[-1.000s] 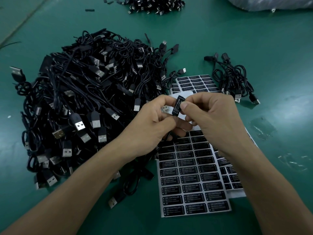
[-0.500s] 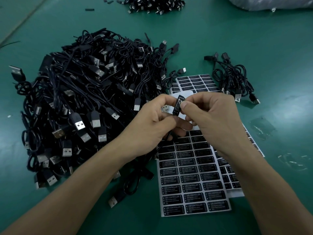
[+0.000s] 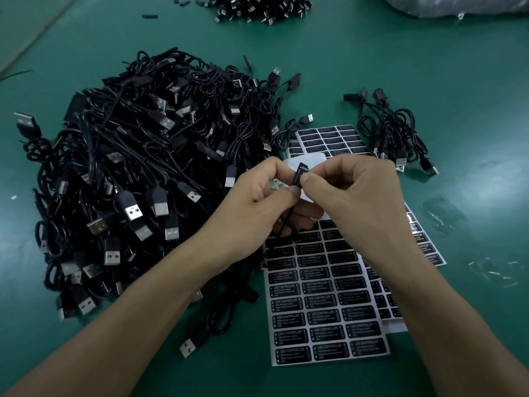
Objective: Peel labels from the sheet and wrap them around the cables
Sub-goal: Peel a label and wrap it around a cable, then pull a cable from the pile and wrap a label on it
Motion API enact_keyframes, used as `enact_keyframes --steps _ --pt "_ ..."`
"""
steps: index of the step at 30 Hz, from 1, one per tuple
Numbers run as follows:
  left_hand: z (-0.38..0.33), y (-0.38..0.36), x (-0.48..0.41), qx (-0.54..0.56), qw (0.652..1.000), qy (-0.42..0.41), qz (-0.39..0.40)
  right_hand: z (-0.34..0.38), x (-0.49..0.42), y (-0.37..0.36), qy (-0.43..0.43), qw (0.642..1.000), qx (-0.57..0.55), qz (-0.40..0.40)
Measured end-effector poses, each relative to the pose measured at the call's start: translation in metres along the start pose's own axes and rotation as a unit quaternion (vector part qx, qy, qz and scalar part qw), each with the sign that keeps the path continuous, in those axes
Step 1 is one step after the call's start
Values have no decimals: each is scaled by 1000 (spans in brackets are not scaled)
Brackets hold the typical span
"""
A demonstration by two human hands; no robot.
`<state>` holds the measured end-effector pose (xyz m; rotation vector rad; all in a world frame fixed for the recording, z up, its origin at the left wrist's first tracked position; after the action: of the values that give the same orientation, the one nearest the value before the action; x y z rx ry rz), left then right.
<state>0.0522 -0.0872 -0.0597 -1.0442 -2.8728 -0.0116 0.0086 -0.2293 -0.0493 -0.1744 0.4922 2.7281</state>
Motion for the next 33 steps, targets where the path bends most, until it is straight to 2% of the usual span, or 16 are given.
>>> enact_keyframes --steps 7,15,18,22,24,26,28,31,33 --pt "2 0 -1 -3 1000 -2 -2 -5 -1 7 -17 998 40 -51" --pt "2 0 0 -12 1000 -8 -7 -3 -3 1 10 998 -37 40" --pt "1 3 1 -32 999 -24 -33 -1 -2 -1 15 996 -58 69" --pt "-2 9 2 -130 985 -58 -92 -1 -1 -2 25 996 -32 79" --pt "-6 12 3 -201 971 -79 -104 -1 -1 -2 18 997 -24 65" --pt "-11 15 3 -221 964 -97 -111 0 0 -3 4 998 -37 55" --pt "-17 20 3 -216 961 -107 -138 1 3 -5 -19 995 -54 87" --pt "-22 29 0 -157 961 -112 -200 0 10 -15 -63 978 -32 197" --pt "-24 33 0 -113 960 -109 -230 -1 16 -24 -63 967 -35 243"
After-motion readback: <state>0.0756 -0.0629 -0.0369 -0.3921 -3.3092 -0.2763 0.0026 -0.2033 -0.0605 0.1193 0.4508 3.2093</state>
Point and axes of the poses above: each hand's wrist, its own x-axis away from the middle knuckle, its own y-axis out of the back of the hand, z = x × y, the point moved 2 cm from there along -x, towards the middle knuckle, and after that the axes turned 1 degree about -y, right-handed, at the moved point
